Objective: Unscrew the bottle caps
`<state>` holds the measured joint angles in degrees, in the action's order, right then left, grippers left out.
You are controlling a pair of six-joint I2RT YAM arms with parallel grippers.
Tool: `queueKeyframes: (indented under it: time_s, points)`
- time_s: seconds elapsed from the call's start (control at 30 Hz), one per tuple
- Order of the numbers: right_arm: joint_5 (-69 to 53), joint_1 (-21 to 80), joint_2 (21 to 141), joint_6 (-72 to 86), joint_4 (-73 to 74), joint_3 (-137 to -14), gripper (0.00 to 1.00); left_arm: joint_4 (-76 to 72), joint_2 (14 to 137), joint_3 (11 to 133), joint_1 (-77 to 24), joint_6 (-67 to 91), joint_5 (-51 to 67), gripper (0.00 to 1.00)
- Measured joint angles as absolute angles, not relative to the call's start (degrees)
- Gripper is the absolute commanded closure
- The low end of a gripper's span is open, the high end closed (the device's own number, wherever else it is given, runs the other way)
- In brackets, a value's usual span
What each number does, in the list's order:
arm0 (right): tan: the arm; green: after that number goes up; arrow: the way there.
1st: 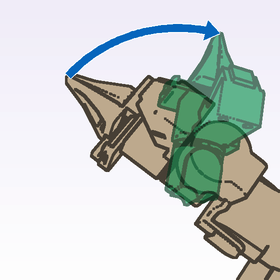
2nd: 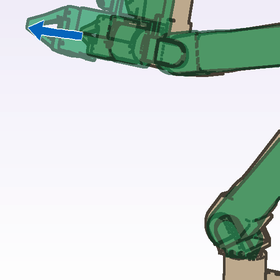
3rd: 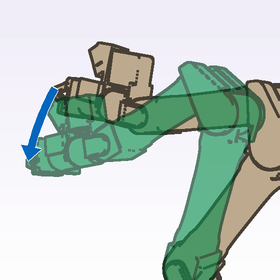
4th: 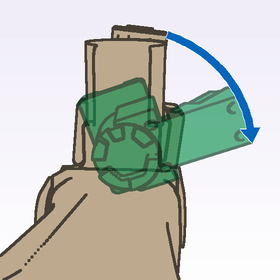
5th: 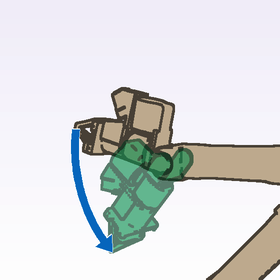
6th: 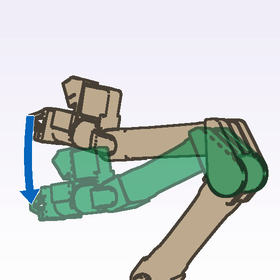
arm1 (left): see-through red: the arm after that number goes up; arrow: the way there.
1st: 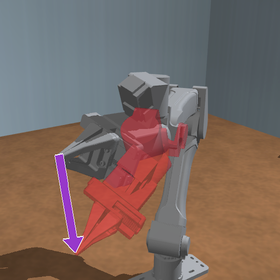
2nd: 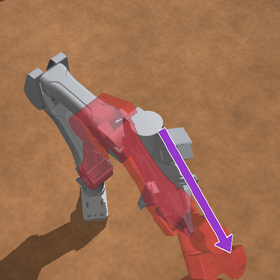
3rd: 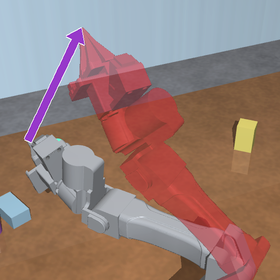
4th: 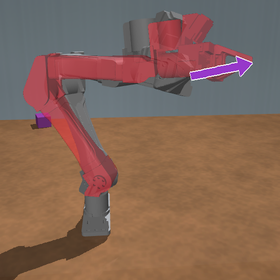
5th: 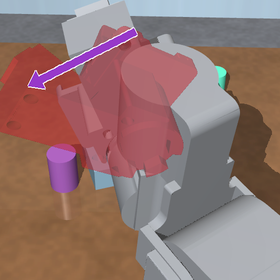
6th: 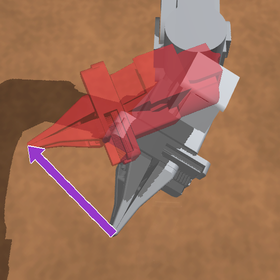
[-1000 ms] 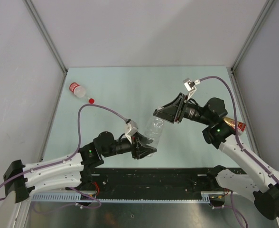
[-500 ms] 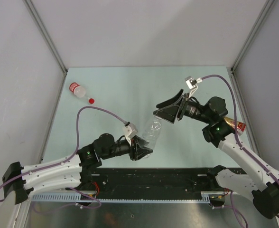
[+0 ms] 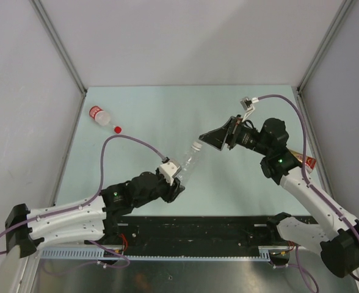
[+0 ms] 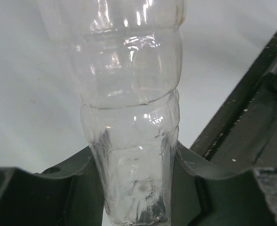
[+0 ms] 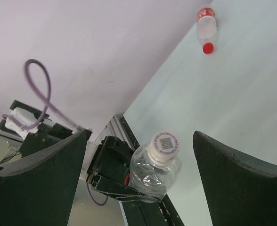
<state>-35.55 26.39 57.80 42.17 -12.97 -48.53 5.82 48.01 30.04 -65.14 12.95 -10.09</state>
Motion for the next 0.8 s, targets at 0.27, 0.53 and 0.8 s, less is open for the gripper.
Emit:
queueKeyframes:
  time_s: [0.27, 0.53, 0.8]
  points:
    - [-35.16, 27.73, 62.98, 41.39, -7.03, -50.33, 0.01, 15.20, 53.78, 35.77, -72.66, 11.31, -28.53, 0.84]
    - [-35.40, 30.68, 66.17, 41.10, -3.09, -50.92, 0.03, 21.96, 62.22, 38.20, -81.01, 10.48, -45.69, 0.87]
    - [-35.59, 30.98, 67.18, 39.90, 0.19, -51.96, 0.18, 23.90, 63.64, 39.72, -81.89, 10.02, -51.99, 0.87]
